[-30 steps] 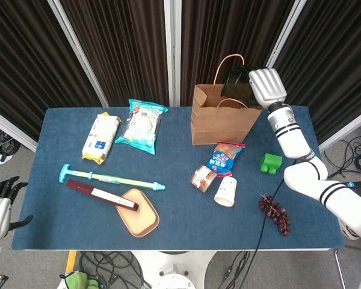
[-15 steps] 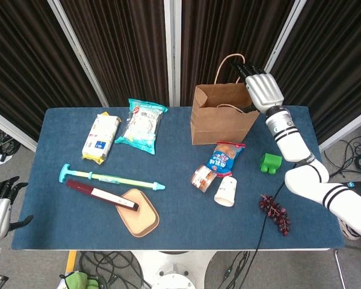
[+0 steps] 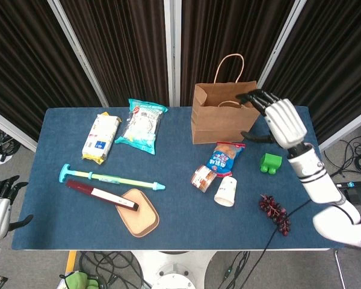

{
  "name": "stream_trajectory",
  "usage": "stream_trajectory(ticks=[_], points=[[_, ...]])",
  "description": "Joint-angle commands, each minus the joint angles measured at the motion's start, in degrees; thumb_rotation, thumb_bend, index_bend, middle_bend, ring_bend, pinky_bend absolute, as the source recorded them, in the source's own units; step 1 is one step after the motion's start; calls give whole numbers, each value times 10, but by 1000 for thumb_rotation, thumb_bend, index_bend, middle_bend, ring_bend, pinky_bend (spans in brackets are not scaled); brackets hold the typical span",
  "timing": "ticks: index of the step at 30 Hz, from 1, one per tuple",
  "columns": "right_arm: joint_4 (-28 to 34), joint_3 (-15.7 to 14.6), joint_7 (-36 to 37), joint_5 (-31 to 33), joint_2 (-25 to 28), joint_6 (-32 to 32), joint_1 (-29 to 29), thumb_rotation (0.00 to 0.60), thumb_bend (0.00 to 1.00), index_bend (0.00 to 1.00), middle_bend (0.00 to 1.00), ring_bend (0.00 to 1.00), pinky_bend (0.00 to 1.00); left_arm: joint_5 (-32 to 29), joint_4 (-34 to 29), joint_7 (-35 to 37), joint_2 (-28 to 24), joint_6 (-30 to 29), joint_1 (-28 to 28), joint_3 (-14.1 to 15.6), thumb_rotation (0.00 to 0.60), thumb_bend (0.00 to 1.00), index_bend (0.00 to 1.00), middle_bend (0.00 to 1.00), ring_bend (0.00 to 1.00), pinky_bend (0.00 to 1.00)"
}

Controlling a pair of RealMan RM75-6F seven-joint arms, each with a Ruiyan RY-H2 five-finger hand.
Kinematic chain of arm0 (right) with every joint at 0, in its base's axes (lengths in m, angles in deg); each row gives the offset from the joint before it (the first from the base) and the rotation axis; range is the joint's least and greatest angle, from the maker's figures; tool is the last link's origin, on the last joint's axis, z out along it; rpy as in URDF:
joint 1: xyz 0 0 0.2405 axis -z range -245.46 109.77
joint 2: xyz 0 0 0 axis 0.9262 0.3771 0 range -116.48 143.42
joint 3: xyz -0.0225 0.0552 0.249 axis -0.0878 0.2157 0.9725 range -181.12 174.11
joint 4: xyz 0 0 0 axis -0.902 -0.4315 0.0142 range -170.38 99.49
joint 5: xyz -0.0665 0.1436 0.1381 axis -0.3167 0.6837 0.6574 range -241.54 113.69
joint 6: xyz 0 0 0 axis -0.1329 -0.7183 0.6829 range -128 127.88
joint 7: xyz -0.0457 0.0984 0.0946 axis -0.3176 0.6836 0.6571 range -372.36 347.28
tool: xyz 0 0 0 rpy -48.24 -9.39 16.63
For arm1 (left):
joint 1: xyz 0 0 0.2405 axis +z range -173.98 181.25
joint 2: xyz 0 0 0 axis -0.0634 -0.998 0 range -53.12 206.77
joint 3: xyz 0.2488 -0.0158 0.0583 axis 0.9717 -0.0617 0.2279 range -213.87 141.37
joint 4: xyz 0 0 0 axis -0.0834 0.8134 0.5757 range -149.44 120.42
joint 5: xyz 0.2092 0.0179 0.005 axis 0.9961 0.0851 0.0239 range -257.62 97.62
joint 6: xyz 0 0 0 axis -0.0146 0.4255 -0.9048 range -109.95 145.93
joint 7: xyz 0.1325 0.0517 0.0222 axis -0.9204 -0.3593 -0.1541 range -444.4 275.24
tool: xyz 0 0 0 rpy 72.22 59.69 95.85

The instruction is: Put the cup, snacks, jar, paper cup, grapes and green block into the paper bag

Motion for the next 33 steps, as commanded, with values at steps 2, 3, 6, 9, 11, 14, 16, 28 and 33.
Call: stream_trajectory(ticks=[2,3,6,9,11,14,16,28,33], points=[[42,-63,55,-71,43,-64,68,600,51,339,430,297,414,3,1,1,-1,-1,0,1,600,3,293,225,155,136],[43,-75,64,-80,50,-62,74,600,51,361,448,314,427,4,0,0,-1,-1,0,1,600,3,293,226,155,136],[35,-108,49,-92,65,-18,76,600,51,364,442,316,434,7,-1,-2,-1,-2,-2,0,600,3,293,226,155,136],[26,-122,-18,-75,61,58,56,600,51,280,366,257,392,9,-2,-3,0,-3,-2,0,600,3,293,225,155,136],[15,-124,-66,-57,44,111,37,600,51,227,321,211,355,11,-4,-4,0,-5,-1,1,600,3,293,225,155,136],[-12,-121,-124,-30,5,177,6,600,51,155,252,150,308,10,-4,-4,1,-6,1,3,600,3,293,226,155,136],[-41,-117,-156,-12,-29,214,-15,600,51,124,217,120,285,6,-4,-4,0,-6,4,3,600,3,293,226,155,136],[-243,-108,-195,45,-225,285,-72,600,0,61,157,64,238,-6,3,2,3,4,4,1,600,3,293,226,155,136],[-314,-112,-190,37,-283,289,-88,600,9,60,159,64,236,-9,6,4,4,7,3,0,600,3,293,226,155,136]])
